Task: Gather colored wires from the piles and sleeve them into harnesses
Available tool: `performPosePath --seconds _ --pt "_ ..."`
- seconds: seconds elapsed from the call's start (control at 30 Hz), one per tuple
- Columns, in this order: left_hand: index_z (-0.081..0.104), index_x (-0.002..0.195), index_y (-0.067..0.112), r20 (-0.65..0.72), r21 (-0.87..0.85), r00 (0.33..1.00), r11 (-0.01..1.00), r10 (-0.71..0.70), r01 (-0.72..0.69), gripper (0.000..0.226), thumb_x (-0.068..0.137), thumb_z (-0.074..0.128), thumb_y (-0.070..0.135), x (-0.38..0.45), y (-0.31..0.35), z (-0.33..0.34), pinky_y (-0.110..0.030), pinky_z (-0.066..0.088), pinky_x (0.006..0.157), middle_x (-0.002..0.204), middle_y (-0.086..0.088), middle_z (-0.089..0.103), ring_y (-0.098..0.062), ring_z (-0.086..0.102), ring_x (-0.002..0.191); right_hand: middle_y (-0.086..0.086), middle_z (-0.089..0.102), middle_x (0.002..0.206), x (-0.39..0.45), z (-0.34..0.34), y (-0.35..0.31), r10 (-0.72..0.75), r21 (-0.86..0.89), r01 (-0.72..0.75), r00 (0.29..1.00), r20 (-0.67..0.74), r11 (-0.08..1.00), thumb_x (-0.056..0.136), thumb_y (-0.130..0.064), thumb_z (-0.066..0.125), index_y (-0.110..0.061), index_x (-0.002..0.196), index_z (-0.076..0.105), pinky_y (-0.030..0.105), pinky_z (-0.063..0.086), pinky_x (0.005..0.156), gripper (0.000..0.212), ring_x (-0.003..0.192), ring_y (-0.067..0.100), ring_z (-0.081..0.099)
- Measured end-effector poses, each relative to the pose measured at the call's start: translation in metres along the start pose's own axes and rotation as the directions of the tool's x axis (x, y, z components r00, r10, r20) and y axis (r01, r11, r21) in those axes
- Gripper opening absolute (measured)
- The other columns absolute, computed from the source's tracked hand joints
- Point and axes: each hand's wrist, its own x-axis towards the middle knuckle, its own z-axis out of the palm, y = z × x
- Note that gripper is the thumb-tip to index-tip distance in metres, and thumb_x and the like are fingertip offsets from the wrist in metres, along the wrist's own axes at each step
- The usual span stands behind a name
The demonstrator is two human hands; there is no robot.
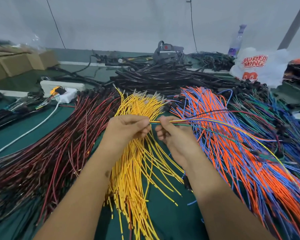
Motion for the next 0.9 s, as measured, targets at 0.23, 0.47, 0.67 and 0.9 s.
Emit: performPosePath --seconds 0.23,0.47,0.67,0.9 --pt "0.077 0.075 0.013 0.041 -0.169 0.992 0.978 -0.118 0.123 0.011 0.068 0.07 0.019 -0.001 0.001 -0.001 -0.013 0.051 0.054 0.069 -0.005 0.071 -0.007 0.067 0.062 0.005 0.062 0.062 -0.001 -0.003 -0.003 -0.033 0.009 0.033 0.997 0.064 0.999 0.075 -0.024 0.068 -0.008 0.081 0.062 0.021 0.047 0.051 0.018 0.054 0.012 0.056" --pt "0.077 0.078 0.013 0.066 -0.156 0.986 0.975 -0.15 0.159 0.014 0.068 0.07 0.02 -0.003 0.002 -0.004 -0.013 0.051 0.052 0.069 -0.004 0.071 -0.006 0.066 0.059 0.009 0.068 0.074 -0.005 -0.003 -0.007 -0.042 -0.057 0.051 0.99 0.138 0.997 0.071 -0.021 0.072 -0.009 0.087 0.071 0.024 0.053 0.064 0.02 0.065 0.015 0.062" --pt "0.075 0.089 0.009 -0.003 -0.124 0.992 0.985 -0.123 0.122 0.021 0.068 0.073 0.015 -0.002 -0.001 -0.003 -0.016 0.054 0.06 0.078 -0.012 0.074 -0.014 0.07 0.069 0.008 0.068 0.069 -0.004 0.001 -0.004 -0.106 -0.132 0.103 0.994 -0.016 0.986 0.088 -0.001 0.065 -0.006 0.084 0.069 0.022 0.053 0.06 0.008 0.063 0.014 0.065" --pt "0.068 0.099 0.004 -0.422 -0.122 0.906 0.988 0.03 -0.089 0.012 0.09 0.061 0.004 0.006 -0.004 -0.02 -0.021 0.055 0.071 0.081 -0.007 0.073 -0.016 0.068 0.075 0.007 0.065 0.062 0.005 -0.004 -0.011 -0.199 -0.032 0.197 0.966 -0.163 0.98 0.089 0.004 0.062 -0.007 0.076 0.068 0.02 0.052 0.055 0.018 0.056 0.013 0.063"
